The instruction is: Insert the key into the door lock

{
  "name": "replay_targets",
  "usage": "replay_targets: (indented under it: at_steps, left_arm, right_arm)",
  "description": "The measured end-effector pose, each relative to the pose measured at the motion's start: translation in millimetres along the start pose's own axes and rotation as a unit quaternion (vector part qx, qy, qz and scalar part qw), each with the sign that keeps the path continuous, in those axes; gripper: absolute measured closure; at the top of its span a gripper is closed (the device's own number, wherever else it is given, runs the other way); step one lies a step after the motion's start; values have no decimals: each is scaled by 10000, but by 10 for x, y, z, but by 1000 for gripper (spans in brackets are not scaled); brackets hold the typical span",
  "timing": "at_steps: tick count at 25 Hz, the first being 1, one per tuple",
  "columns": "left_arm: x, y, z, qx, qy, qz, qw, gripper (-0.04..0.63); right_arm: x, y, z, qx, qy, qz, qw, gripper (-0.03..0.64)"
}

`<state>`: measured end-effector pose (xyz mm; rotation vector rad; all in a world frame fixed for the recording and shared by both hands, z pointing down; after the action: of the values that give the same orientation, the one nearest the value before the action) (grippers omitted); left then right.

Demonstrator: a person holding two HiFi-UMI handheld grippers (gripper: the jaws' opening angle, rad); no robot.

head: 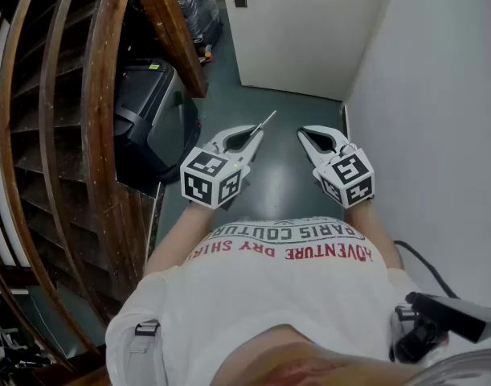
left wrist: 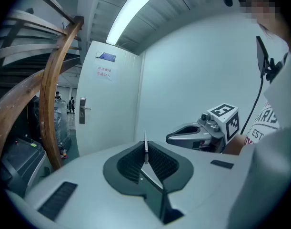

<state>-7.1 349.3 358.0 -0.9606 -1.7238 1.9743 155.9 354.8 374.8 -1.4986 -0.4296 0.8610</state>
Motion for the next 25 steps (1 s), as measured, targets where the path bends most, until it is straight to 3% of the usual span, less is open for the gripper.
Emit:
replay_targets:
  at_steps: [8,17,25]
  left_arm:
    - [18,27,-83,-23,9,7,10000,572]
    - [22,66,-159,-44,24,49,10000,572]
    - [40,-125,-1,107,148,101,9998,572]
  right_arm:
    - [62,10,30,6,62,19,10000,615]
    - [157,96,-35,-325,172,-200,9991,615]
    - [18,-142,-38,-628,229,-121,9977,615]
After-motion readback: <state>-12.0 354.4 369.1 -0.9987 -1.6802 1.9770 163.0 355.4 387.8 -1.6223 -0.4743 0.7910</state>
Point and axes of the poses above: the fingertips, and each gripper's own axes: x backward along the fingers, z to its left, y out of its top, the point moved 6 cm from there along x, backward along the fingers, and after that the axes turned 4 degrees about -x, right-handed, at the moved point
